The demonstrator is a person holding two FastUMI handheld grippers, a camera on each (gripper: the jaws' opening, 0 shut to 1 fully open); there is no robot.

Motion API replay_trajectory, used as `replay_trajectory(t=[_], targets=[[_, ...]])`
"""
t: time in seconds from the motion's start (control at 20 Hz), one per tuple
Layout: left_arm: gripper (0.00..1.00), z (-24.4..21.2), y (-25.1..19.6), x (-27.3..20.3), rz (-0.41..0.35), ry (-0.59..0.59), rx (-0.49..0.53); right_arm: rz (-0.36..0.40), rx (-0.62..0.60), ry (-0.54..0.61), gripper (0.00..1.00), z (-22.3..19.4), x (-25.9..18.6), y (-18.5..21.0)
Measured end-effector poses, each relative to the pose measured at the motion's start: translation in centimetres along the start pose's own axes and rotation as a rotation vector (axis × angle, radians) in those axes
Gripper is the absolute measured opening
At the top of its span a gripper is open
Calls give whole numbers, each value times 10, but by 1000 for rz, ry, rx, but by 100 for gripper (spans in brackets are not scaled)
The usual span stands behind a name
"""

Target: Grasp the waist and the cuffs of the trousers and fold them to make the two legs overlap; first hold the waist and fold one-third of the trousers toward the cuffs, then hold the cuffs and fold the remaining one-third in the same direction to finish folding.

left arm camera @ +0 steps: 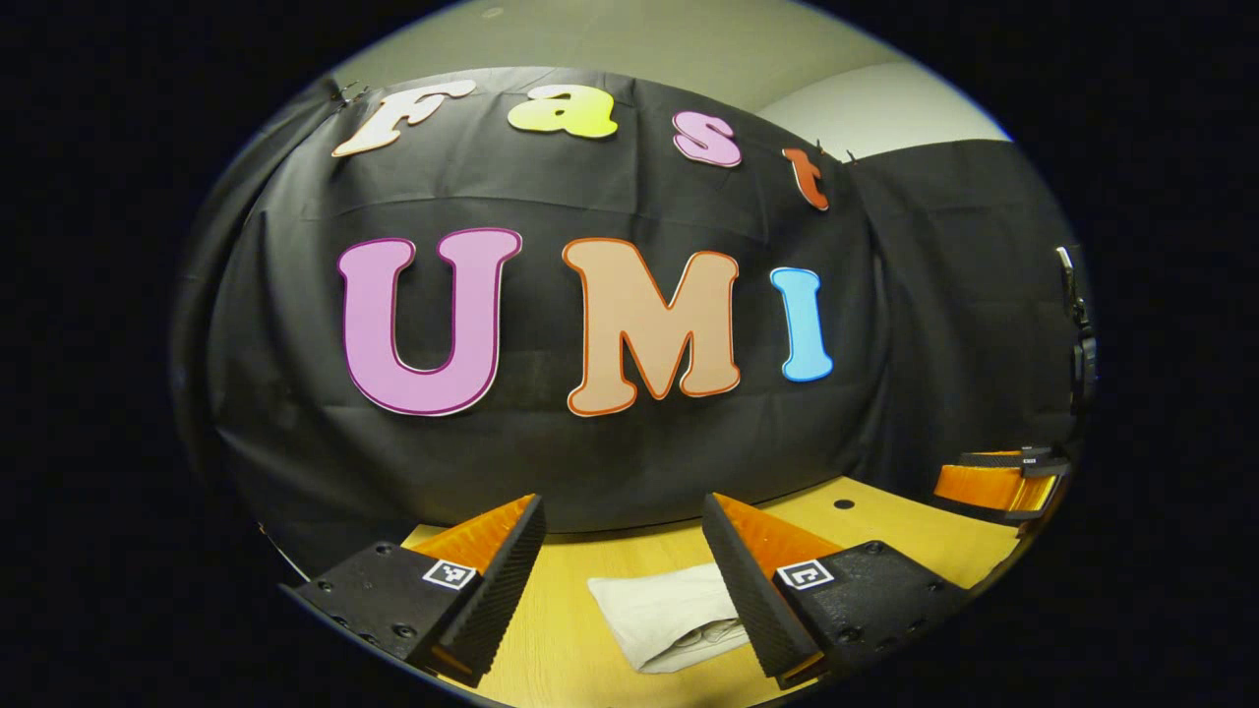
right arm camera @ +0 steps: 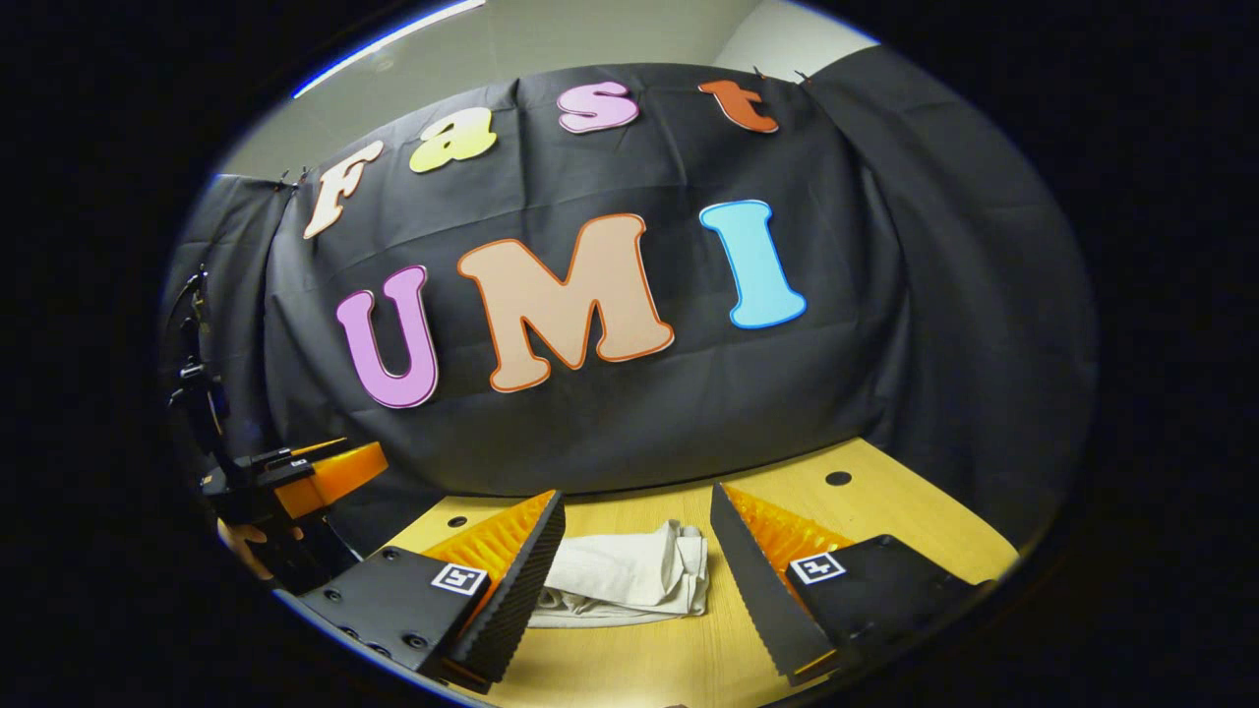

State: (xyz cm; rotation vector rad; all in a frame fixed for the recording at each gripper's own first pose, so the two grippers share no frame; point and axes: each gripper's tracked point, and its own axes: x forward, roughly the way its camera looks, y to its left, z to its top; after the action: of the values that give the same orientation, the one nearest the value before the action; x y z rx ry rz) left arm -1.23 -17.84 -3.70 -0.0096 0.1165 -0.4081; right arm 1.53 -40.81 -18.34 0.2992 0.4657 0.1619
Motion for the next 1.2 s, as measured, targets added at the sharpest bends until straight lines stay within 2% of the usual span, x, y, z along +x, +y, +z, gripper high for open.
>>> replay_trajectory(t=[0.1,0.35,0.4,0.45,0.5,0.55,0.6,0.65,0.8,1.05,1.2], targets=[[93,4,5,-7,-1,-23,-1,-10,-19,-35,96,12,-14,9],[94,29,26,-29,97,-61,37,-8,-29,-119,95,44,-19,9],[94,35,28,-33,105,-82,38,6,-24,-119,100,44,-24,12],[94,43,27,-35,105,-108,35,12,-29,-133,100,49,-25,12],[94,46,27,-37,116,-110,32,3,-39,-145,95,55,-26,5],[96,46,29,-39,129,-101,25,7,-45,-148,95,57,-26,3],[92,46,27,-41,135,-106,15,14,-48,-149,95,56,-27,6],[96,48,25,-44,137,-114,8,19,-49,-144,95,55,-25,5],[93,38,27,-48,154,-91,13,36,-50,-148,95,59,-28,9],[94,30,33,-49,175,-60,-26,48,-120,-181,95,69,-31,13],[92,33,34,-47,176,-71,-25,48,-98,-173,96,67,-30,14]])
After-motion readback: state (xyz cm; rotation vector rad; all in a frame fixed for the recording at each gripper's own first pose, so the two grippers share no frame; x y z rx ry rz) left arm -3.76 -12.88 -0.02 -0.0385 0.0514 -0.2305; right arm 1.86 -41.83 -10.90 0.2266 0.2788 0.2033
